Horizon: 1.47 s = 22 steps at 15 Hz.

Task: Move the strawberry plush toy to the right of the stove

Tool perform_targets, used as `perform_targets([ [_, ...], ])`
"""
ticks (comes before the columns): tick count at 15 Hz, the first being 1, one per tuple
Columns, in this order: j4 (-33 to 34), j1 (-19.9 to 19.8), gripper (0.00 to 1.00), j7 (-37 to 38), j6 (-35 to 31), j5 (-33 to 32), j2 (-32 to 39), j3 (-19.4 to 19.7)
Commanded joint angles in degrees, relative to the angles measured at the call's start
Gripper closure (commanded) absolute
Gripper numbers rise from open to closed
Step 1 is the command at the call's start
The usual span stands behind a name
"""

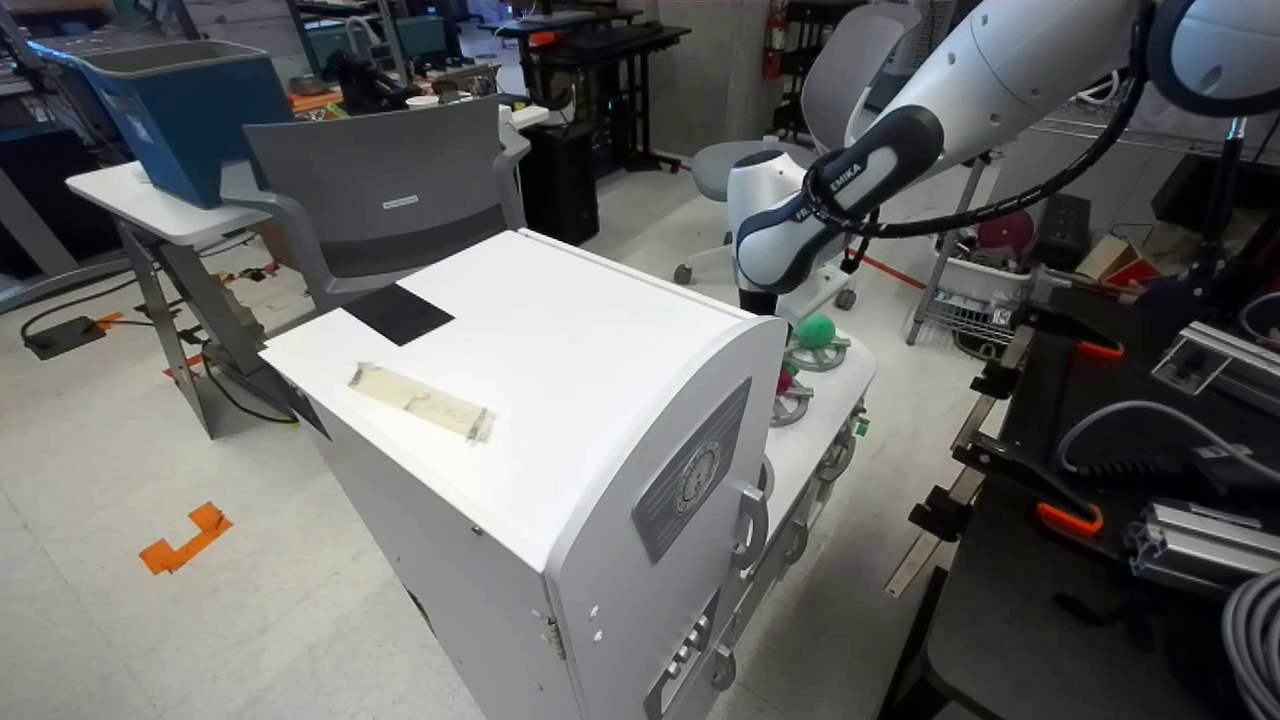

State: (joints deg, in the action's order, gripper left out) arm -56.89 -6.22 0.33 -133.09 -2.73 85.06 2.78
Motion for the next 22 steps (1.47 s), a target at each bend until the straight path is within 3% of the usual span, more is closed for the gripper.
perform_targets([
  [1, 4.3, -2.4, 1.00, -0.3, 3.2, 2.3, 0.0, -0.7],
  [6, 16.4, -6.2, 0.97, 1.8, 5.6, 5.2, 2.9, -1.0],
  [11, 14.7, -5.4, 0.97, 8.3, 5.0, 4.0, 1.7, 2.6],
  [13, 10.8, -5.0, 0.97, 9.5, 3.8, 3.9, 0.0, 2.7],
  [20, 9.3, -4.0, 0.97, 10.6, 6.0, 4.0, 0.1, 2.6],
  [21, 9.2, -4.0, 0.93, 11.0, 6.6, 4.1, 0.1, 2.8],
  [22, 9.2, -4.1, 0.97, 11.5, 7.8, 4.3, 0.1, 2.8],
])
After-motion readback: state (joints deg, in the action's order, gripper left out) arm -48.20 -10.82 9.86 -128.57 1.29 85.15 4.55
